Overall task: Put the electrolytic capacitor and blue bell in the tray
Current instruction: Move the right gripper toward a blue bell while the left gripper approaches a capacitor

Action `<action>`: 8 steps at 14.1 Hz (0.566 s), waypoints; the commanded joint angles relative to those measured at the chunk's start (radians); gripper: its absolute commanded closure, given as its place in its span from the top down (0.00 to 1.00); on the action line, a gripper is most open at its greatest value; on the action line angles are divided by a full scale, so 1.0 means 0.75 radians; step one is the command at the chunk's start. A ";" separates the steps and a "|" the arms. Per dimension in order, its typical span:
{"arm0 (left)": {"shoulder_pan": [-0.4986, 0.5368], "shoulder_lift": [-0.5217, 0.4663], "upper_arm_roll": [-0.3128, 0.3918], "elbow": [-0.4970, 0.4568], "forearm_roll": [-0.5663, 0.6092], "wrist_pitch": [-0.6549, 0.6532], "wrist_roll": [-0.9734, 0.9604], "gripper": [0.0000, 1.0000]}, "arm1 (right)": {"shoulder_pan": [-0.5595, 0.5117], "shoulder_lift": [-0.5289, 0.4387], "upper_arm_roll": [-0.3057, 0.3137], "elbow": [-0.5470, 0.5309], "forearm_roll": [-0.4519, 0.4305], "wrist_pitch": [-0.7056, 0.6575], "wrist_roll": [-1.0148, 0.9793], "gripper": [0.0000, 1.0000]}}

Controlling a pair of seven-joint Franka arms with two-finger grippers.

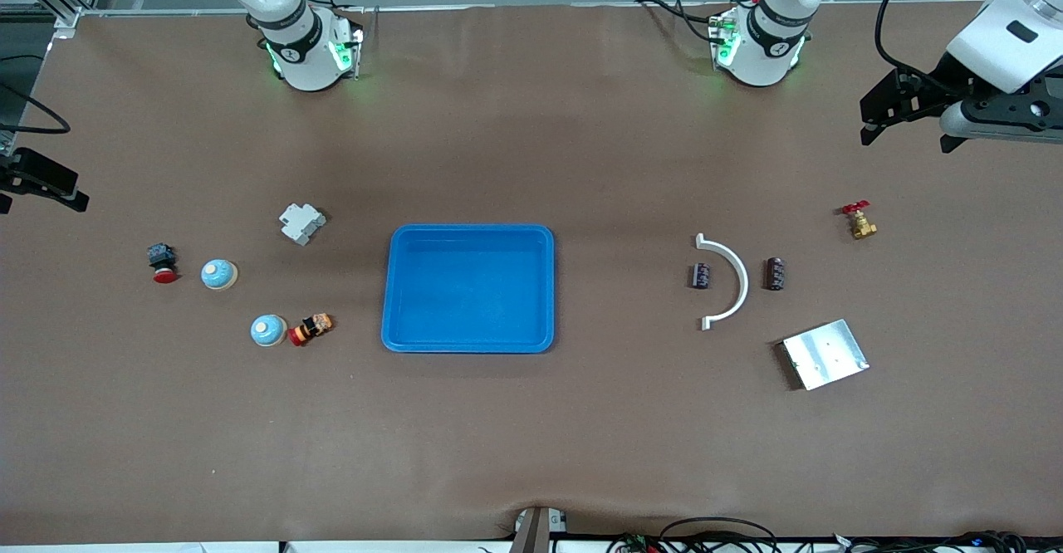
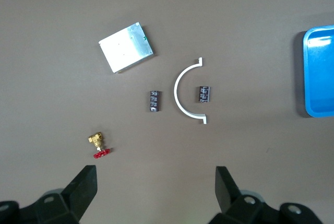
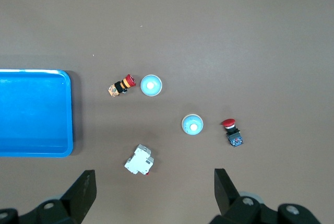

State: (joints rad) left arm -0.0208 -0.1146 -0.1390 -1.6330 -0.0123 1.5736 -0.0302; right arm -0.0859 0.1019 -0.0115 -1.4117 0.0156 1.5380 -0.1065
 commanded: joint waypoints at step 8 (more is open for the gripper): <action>0.003 -0.007 -0.021 -0.001 0.012 -0.073 -0.108 1.00 | -0.012 -0.025 0.007 -0.020 0.014 0.001 0.005 1.00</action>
State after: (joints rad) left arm -0.0232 -0.1146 -0.1496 -1.6339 -0.0123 1.5567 -0.0600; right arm -0.0859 0.1019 -0.0115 -1.4117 0.0157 1.5381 -0.1065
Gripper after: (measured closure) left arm 0.000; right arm 0.000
